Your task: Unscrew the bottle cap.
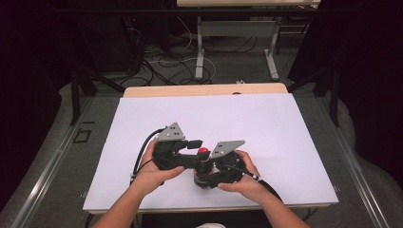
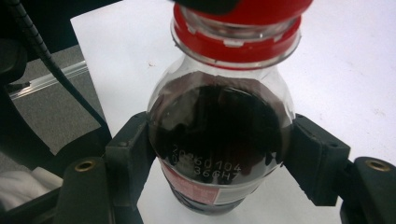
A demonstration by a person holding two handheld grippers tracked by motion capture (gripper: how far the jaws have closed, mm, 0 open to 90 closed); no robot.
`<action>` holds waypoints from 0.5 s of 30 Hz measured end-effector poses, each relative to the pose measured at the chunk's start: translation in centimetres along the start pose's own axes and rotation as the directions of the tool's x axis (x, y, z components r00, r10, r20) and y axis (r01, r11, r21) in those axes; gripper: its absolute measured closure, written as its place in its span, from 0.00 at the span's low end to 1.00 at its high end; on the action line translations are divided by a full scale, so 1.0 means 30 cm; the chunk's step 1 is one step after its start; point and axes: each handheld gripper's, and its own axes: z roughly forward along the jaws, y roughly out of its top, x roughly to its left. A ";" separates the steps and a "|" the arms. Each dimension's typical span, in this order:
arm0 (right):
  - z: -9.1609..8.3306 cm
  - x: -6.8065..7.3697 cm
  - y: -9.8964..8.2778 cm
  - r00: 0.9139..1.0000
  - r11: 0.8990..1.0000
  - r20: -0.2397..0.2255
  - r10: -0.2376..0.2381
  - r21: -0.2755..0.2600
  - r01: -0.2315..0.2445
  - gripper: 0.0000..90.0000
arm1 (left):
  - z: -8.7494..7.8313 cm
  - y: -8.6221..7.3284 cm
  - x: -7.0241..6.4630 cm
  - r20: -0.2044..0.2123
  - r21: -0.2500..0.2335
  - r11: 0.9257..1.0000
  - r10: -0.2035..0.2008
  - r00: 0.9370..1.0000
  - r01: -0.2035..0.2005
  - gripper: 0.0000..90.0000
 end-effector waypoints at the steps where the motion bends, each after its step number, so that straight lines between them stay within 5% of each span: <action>1: 0.000 0.000 0.000 1.000 1.000 0.000 -0.003 0.000 0.003 0.33 | 0.003 -0.001 -0.002 0.004 -0.001 1.000 -0.008 1.000 0.008 0.60; 9: 0.006 0.007 -0.001 1.000 1.000 -0.009 -0.008 0.004 0.008 0.33 | 0.018 -0.002 -0.004 0.025 0.004 1.000 0.009 1.000 -0.009 0.68; 11: 0.004 0.005 0.000 1.000 1.000 -0.012 -0.005 0.018 0.005 0.33 | 0.021 -0.002 -0.008 0.005 -0.003 1.000 0.014 1.000 -0.014 0.68; 15: 0.007 0.008 0.000 1.000 1.000 0.016 0.003 0.000 -0.003 0.33 | 0.024 0.001 -0.035 -0.079 -0.015 0.999 -0.038 0.996 0.037 0.68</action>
